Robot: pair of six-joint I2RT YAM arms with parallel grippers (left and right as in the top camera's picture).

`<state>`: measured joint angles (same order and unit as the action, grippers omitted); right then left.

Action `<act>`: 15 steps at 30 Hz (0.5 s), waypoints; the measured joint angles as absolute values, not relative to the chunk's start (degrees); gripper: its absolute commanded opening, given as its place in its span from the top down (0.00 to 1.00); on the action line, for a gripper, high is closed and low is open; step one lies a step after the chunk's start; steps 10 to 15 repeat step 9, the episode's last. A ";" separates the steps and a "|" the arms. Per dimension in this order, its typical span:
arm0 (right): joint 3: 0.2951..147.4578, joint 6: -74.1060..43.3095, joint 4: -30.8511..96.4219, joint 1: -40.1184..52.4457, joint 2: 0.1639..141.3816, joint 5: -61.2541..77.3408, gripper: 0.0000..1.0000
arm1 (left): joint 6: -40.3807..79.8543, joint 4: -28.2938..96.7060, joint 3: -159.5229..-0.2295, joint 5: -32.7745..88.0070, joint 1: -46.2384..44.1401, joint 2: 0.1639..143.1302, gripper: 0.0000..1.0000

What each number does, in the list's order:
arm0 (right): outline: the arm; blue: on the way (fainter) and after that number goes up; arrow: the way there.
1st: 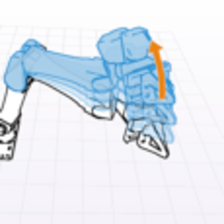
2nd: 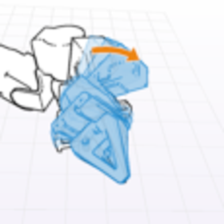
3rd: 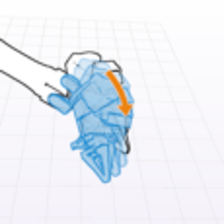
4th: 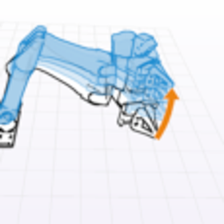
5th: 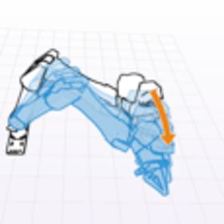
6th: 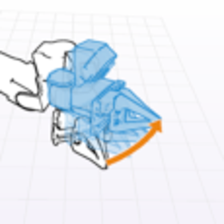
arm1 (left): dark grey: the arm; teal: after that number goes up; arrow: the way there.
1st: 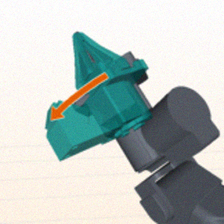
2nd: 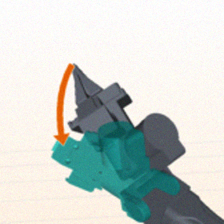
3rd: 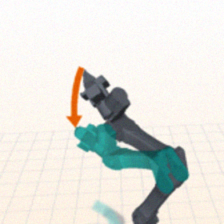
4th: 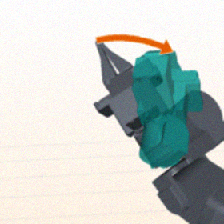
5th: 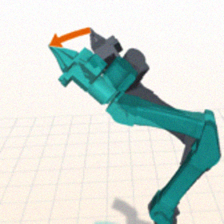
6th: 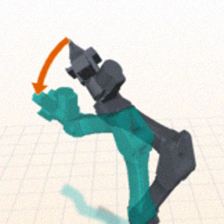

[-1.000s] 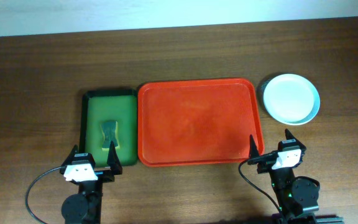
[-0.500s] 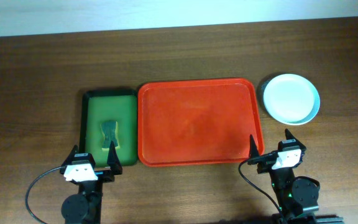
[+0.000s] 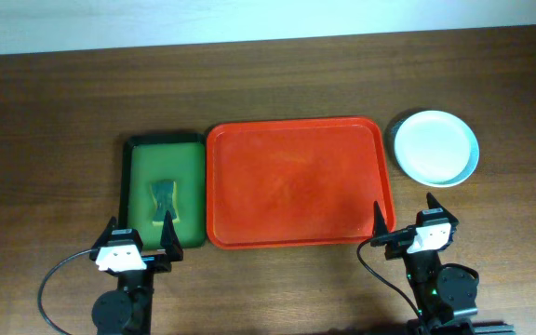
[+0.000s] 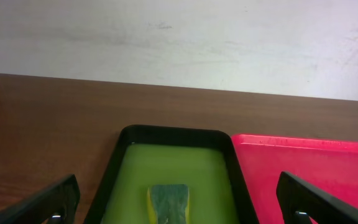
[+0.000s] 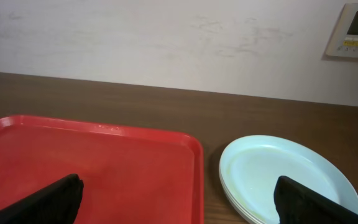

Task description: Clean dirty plates on tray and stack at the side

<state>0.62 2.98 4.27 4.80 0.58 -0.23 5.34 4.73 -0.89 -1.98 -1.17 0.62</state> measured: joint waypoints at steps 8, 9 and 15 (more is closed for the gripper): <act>0.62 2.98 4.27 4.80 0.58 -0.23 0.02 | 5.34 4.73 -0.89 -1.98 -1.17 0.62 0.01; 0.62 2.96 4.27 4.80 0.58 -0.23 0.02 | 5.34 4.73 -0.89 -1.98 -1.17 0.62 0.01; 0.62 2.96 4.27 4.80 0.58 -0.23 0.02 | 5.34 4.73 -0.89 -1.98 -1.17 0.62 0.01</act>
